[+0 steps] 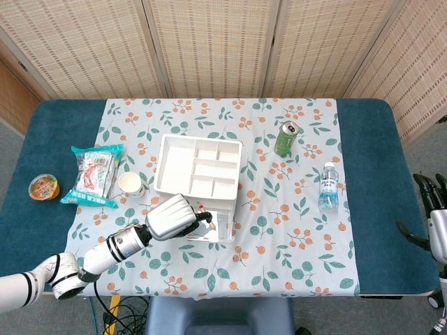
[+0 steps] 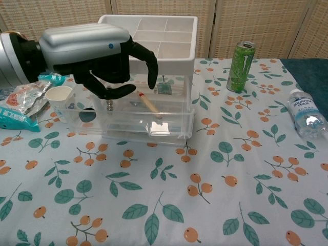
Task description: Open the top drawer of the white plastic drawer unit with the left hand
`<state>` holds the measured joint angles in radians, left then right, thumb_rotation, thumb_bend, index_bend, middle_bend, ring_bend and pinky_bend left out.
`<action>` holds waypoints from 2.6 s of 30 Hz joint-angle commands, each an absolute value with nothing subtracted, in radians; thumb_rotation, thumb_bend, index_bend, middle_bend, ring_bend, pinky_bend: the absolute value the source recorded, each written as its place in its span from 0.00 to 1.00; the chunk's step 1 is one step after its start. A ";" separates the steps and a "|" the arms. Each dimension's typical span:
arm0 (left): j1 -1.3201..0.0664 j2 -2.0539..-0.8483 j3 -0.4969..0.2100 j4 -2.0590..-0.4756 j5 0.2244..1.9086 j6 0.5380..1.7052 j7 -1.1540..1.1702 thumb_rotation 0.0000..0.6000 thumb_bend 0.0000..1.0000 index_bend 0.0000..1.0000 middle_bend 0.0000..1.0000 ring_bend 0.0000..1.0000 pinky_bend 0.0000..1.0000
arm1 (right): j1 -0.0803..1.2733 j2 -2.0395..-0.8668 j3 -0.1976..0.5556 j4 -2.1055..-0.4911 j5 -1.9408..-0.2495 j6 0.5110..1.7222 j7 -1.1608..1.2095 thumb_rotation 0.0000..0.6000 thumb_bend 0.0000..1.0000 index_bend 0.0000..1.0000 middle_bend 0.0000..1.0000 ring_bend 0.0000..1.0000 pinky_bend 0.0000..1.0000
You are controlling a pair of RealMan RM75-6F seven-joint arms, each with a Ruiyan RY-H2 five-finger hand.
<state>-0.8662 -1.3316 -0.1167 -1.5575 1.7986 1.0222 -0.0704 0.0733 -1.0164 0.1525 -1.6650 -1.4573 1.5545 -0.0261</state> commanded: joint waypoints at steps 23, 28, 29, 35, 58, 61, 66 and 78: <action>-0.937 -1.405 -0.076 -1.413 1.898 1.106 0.091 1.00 0.26 0.43 1.00 1.00 1.00 | 0.069 -1.021 0.145 -1.664 -1.446 1.547 -0.025 1.00 0.22 0.05 0.12 0.08 0.01; -0.951 -1.402 -0.081 -1.430 1.867 1.063 0.131 1.00 0.26 0.41 1.00 1.00 1.00 | 0.069 -1.023 0.145 -1.661 -1.446 1.546 -0.022 1.00 0.22 0.05 0.12 0.08 0.01; -0.953 -1.400 -0.081 -1.434 1.862 1.057 0.138 1.00 0.26 0.41 1.00 1.00 1.00 | 0.069 -1.023 0.145 -1.660 -1.445 1.546 -0.021 1.00 0.22 0.05 0.12 0.08 0.01; -0.969 -1.387 -0.078 -1.460 1.839 1.012 0.191 1.00 0.26 0.39 1.00 1.00 1.00 | 0.066 -1.024 0.144 -1.653 -1.441 1.546 -0.013 1.00 0.22 0.05 0.12 0.09 0.01; -1.028 -1.385 -0.084 -1.521 1.754 0.890 0.281 1.00 0.26 0.36 1.00 1.00 1.00 | 0.066 -1.036 0.144 -1.625 -1.424 1.532 0.006 1.00 0.22 0.05 0.12 0.09 0.01; -1.031 -1.382 -0.085 -1.530 1.738 0.875 0.301 1.00 0.26 0.37 1.00 1.00 1.00 | 0.065 -1.036 0.144 -1.622 -1.423 1.532 0.008 1.00 0.22 0.05 0.12 0.09 0.01; -1.036 -1.377 -0.085 -1.542 1.720 0.859 0.325 1.00 0.26 0.38 1.00 1.00 1.00 | 0.065 -1.036 0.145 -1.620 -1.422 1.531 0.009 1.00 0.22 0.05 0.12 0.09 0.01; -1.044 -1.371 -0.080 -1.556 1.692 0.836 0.349 1.00 0.26 0.43 1.00 1.00 1.00 | 0.065 -1.039 0.145 -1.620 -1.422 1.531 0.007 1.00 0.22 0.05 0.12 0.09 0.01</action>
